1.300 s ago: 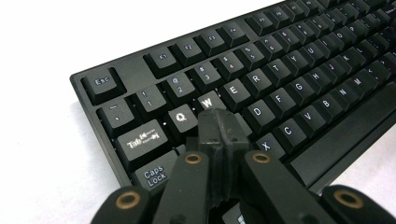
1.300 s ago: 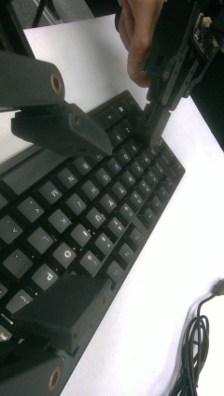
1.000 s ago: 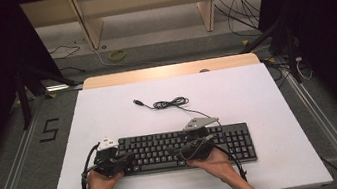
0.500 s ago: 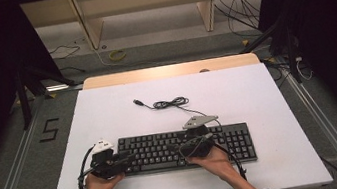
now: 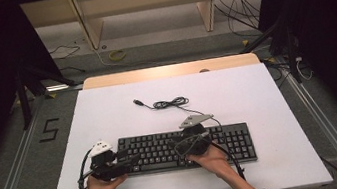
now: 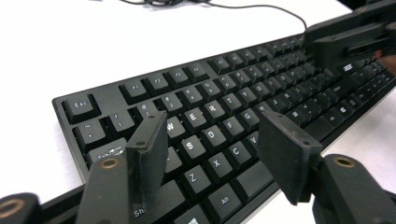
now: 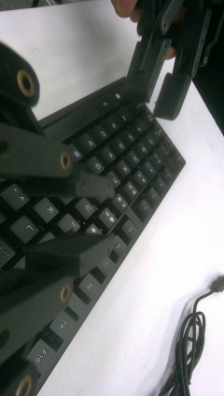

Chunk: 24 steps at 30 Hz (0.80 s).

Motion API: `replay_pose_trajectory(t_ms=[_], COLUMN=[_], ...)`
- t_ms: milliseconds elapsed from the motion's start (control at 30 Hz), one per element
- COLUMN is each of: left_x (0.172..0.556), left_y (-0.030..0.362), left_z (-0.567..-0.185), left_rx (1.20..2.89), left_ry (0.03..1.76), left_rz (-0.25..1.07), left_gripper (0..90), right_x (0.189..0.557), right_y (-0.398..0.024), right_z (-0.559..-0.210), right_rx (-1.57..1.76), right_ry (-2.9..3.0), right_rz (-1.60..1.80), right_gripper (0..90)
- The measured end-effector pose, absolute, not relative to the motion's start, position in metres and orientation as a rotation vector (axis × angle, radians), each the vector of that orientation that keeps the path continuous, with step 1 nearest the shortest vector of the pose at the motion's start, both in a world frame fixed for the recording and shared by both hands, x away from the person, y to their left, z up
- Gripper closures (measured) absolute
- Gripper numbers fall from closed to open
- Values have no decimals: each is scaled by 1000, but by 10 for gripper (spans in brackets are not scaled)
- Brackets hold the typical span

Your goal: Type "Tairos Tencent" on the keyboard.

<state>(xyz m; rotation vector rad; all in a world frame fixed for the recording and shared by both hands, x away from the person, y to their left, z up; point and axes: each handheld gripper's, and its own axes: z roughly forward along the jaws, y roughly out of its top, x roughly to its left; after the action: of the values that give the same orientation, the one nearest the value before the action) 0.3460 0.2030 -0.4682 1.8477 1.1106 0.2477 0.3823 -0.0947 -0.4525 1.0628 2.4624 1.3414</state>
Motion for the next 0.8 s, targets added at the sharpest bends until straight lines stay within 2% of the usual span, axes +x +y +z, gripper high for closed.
replay_pose_trajectory(t_ms=[400,800], left_x=[344,343], left_y=[204,205], left_z=[-468,-467], left_rx=[1805,1792], left_ry=[1093,1077], left_rz=[237,241], left_gripper=[356,336], right_x=[389,392], right_y=[-90,-85], right_z=[-460,-465], right_rx=[1078,1090], right_ry=[2474,2488], right_rz=[1292,1230], right_gripper=[897,900])
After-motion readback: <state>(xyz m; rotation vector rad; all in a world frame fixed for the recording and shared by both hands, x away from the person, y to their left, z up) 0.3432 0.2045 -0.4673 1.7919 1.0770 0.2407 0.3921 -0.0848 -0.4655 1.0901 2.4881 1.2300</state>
